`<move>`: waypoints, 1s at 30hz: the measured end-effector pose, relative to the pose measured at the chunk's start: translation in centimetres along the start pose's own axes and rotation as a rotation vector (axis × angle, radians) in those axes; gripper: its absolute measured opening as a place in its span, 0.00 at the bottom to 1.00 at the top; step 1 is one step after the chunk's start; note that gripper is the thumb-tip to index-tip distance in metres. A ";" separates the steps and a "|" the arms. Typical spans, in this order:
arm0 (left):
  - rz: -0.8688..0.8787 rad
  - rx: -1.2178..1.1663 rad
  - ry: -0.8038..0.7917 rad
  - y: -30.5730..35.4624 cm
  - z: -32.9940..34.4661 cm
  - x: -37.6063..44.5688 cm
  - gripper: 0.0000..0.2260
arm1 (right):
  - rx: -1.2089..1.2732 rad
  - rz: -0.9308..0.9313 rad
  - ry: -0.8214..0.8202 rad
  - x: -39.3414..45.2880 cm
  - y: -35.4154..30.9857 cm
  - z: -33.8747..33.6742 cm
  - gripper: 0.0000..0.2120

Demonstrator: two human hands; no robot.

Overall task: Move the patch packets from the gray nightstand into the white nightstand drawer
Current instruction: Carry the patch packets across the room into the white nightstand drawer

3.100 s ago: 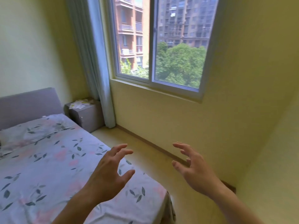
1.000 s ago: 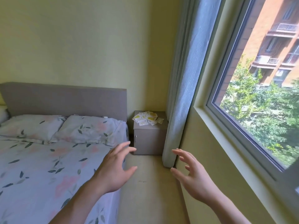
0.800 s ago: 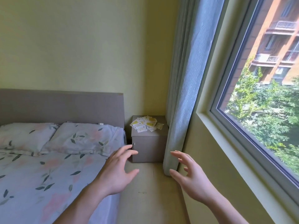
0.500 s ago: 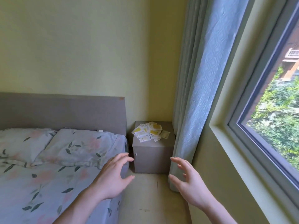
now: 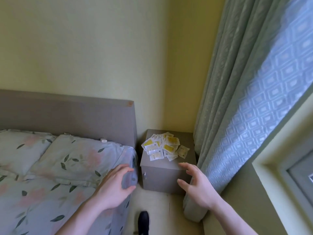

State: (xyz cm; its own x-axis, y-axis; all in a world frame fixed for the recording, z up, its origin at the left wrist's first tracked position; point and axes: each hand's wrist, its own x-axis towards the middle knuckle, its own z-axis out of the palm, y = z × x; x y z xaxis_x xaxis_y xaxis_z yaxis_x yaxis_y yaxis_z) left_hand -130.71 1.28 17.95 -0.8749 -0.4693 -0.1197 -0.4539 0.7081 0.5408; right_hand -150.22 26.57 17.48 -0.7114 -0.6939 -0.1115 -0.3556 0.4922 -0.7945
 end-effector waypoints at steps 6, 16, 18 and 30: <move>-0.003 -0.060 -0.056 -2.8 2.0 15.3 0.22 | -0.013 0.086 -0.037 13.4 3.3 0.0 0.26; -0.150 -0.103 -0.333 -8.5 10.4 40.8 0.21 | -0.053 0.379 -0.056 34.6 10.5 1.4 0.23; -0.199 -0.112 -0.351 -9.8 12.9 44.1 0.22 | -0.056 0.431 -0.049 37.8 12.5 2.1 0.22; -0.196 0.028 -0.271 -18.0 28.6 52.9 0.26 | 0.043 0.644 0.078 55.6 27.9 8.2 0.18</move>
State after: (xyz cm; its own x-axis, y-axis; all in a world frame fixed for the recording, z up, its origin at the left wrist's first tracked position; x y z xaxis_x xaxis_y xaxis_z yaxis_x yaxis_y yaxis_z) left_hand -173.63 -21.19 -21.87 -0.7817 -0.4438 -0.4381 -0.6194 0.6343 0.4626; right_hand -194.68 -2.56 -15.83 -0.8168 -0.2260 -0.5308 0.1798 0.7745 -0.6065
